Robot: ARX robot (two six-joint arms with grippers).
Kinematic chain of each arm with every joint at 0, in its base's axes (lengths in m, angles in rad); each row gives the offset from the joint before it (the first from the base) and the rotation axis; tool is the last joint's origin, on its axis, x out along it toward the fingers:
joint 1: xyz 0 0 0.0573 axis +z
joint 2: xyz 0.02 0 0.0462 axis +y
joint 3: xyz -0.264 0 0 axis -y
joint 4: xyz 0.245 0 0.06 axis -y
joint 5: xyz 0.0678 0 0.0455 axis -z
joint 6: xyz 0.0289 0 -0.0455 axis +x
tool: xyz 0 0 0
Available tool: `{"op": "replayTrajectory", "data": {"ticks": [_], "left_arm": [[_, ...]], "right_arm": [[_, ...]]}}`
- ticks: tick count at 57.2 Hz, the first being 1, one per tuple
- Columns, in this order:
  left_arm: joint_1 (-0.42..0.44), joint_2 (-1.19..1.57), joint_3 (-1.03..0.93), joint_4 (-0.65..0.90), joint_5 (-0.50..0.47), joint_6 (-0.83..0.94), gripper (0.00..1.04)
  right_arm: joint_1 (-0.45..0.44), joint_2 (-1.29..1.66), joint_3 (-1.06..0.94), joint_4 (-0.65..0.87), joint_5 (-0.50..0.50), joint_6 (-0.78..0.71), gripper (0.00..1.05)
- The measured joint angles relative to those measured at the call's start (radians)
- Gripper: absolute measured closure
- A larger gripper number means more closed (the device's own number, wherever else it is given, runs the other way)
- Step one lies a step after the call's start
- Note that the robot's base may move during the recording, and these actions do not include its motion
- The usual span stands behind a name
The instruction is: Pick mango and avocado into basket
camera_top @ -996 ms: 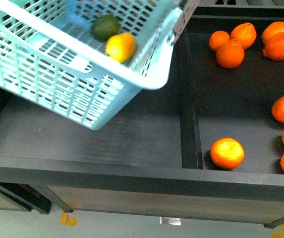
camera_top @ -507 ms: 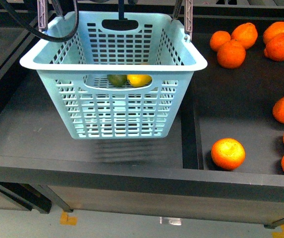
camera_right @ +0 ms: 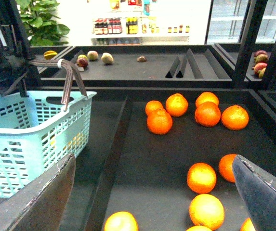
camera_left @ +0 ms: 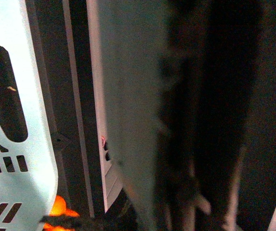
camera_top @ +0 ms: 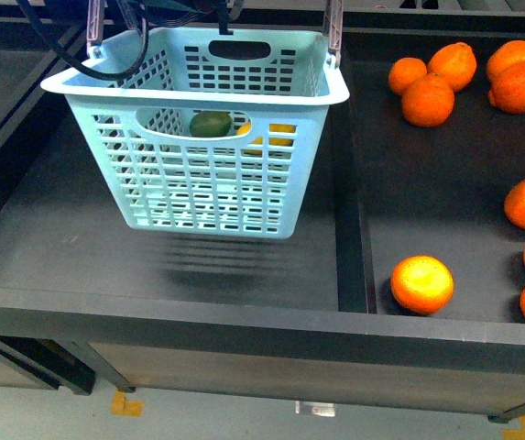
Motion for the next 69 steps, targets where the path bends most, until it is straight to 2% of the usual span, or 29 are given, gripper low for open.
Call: {"op": "replayTrajectory", "data": {"ticks": [8, 20, 24, 33, 37, 51, 52, 57, 63, 65, 68, 69], "left_arm": [[0.006, 0.013, 0.023, -0.034, 0.02, 0.004, 0.98], [0.005, -0.047, -0.024, -0.217, -0.01, 0.01, 0.63], [0.004, -0.067, -0.025, -0.326, 0.003, 0.01, 0.53], [0.003, -0.169, -0.06, -0.69, 0.09, 0.013, 0.17], [0.002, -0.208, -0.081, -0.783, 0.094, 0.01, 0.07], [-0.022, -0.328, -0.084, -1.054, 0.106, 0.002, 0.09], [-0.05, -0.346, -0.045, -1.202, 0.085, 0.001, 0.09], [-0.076, -0.377, -0.057, -1.238, 0.021, 0.022, 0.09], [-0.11, -0.481, -0.161, -1.189, -0.083, 0.074, 0.09], [-0.116, -0.534, -0.237, -1.101, -0.118, 0.161, 0.11], [-0.116, -0.676, -0.481, -0.765, -0.112, 0.397, 0.22], [-0.113, -0.726, -0.569, -0.653, -0.105, 0.523, 0.25]], "right_arm": [[0.0, 0.0, 0.0, 0.0, 0.0, 0.0, 0.09], [0.0, 0.0, 0.0, 0.0, 0.0, 0.0, 0.09], [0.0, 0.0, 0.0, 0.0, 0.0, 0.0, 0.09], [0.0, 0.0, 0.0, 0.0, 0.0, 0.0, 0.09], [0.0, 0.0, 0.0, 0.0, 0.0, 0.0, 0.09], [0.0, 0.0, 0.0, 0.0, 0.0, 0.0, 0.09], [0.0, 0.0, 0.0, 0.0, 0.0, 0.0, 0.09], [0.0, 0.0, 0.0, 0.0, 0.0, 0.0, 0.09], [0.0, 0.0, 0.0, 0.0, 0.0, 0.0, 0.09], [0.0, 0.0, 0.0, 0.0, 0.0, 0.0, 0.09], [0.0, 0.0, 0.0, 0.0, 0.0, 0.0, 0.09], [0.0, 0.0, 0.0, 0.0, 0.0, 0.0, 0.09]]}}
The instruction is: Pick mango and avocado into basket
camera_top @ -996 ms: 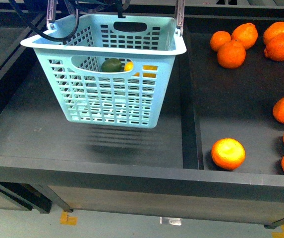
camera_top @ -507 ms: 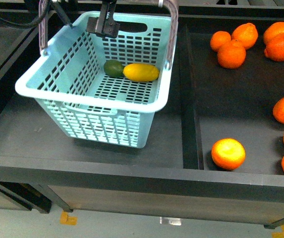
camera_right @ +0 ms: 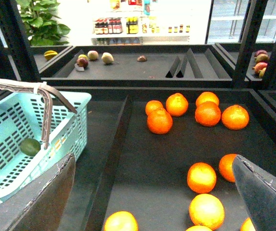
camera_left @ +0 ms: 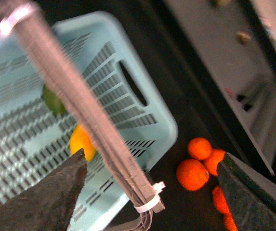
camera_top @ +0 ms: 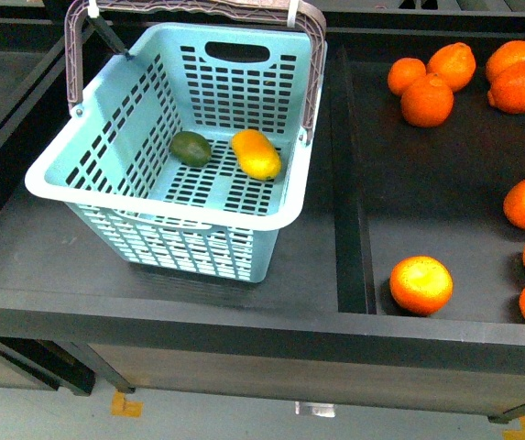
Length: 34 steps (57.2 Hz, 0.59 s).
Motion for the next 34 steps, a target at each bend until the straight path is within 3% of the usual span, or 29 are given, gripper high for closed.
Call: {"op": "replayTrajectory", "data": {"ticks": [9, 13, 22, 34], "left_arm": [[0.091, -0.317, -0.661, 0.935, 0.078, 0.735, 0.56], [0.153, -0.417, -0.895, 1.138, 0.109, 0.902, 0.72], [0.219, -0.563, -1.19, 1.231, 0.193, 1.0, 1.03], [0.303, -0.75, -1.412, 1.262, 0.269, 1.023, 1.03]], "right_arm": [[0.0, 0.0, 0.0, 0.0, 0.0, 0.0, 0.09], [0.0, 0.0, 0.0, 0.0, 0.0, 0.0, 0.09], [0.0, 0.0, 0.0, 0.0, 0.0, 0.0, 0.09], [0.0, 0.0, 0.0, 0.0, 0.0, 0.0, 0.09]]}}
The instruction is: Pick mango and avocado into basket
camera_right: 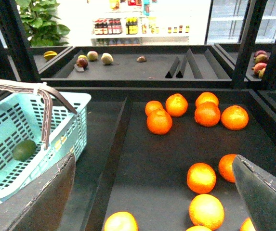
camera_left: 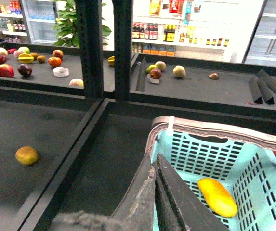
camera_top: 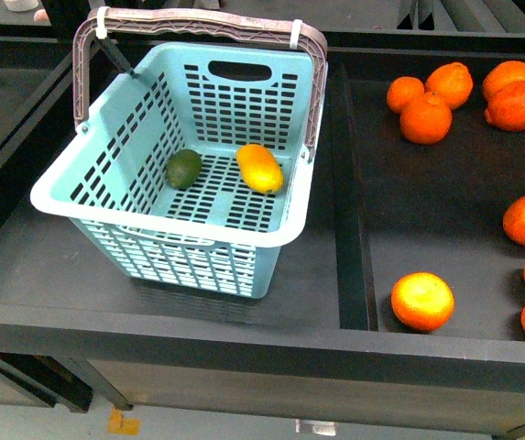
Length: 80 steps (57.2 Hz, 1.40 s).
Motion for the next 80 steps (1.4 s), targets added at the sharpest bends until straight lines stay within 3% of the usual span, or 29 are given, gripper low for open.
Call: {"op": "replayTrajectory", "data": {"ticks": [24, 26, 29, 55, 80], "left_arm": [[0.099, -0.327, -0.224, -0.104, 0.101, 0.003, 1.03], [0.135, -0.348, -0.241, -0.105, 0.161, 0.005, 1.03], [0.172, -0.37, -0.283, -0.082, 0.169, 0.006, 1.03], [0.175, -0.754, -0.324, -0.416, 0.177, 0.007, 1.03], [0.175, -0.995, -0.325, -0.645, 0.177, 0.007, 1.03]], "right_arm": [[0.0, 0.0, 0.0, 0.0, 0.0, 0.0, 0.09], [0.0, 0.0, 0.0, 0.0, 0.0, 0.0, 0.09], [0.0, 0.0, 0.0, 0.0, 0.0, 0.0, 0.09], [0.0, 0.0, 0.0, 0.0, 0.0, 0.0, 0.09], [0.0, 0.0, 0.0, 0.0, 0.0, 0.0, 0.09]]}}
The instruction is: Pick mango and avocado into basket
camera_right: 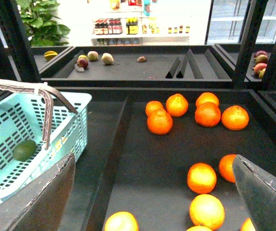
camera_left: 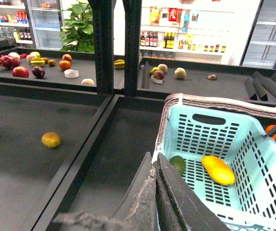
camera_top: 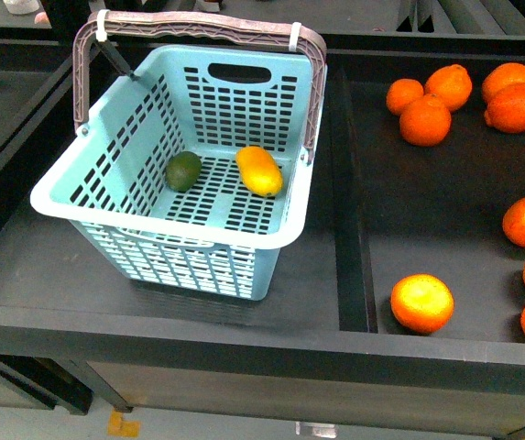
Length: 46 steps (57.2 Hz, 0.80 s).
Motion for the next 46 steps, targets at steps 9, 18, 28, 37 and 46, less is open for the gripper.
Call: {"op": "replayTrajectory", "data": {"ticks": [9, 18, 28, 37, 46], "left_arm": [[0.0, -0.06, 0.0, -0.06, 0.0, 0.0, 1.03], [0.0, -0.106, 0.0, -0.106, 0.0, 0.0, 1.03], [0.0, -0.254, 0.0, -0.284, 0.0, 0.0, 1.03], [0.0, -0.299, 0.0, -0.304, 0.0, 0.0, 1.03], [0.0, -0.299, 0.0, -0.304, 0.0, 0.0, 0.64]], "right_arm": [[0.0, 0.0, 0.0, 0.0, 0.0, 0.0, 0.09], [0.0, 0.0, 0.0, 0.0, 0.0, 0.0, 0.09], [0.0, 0.0, 0.0, 0.0, 0.0, 0.0, 0.09], [0.0, 0.0, 0.0, 0.0, 0.0, 0.0, 0.09], [0.0, 0.0, 0.0, 0.0, 0.0, 0.0, 0.09]]}}
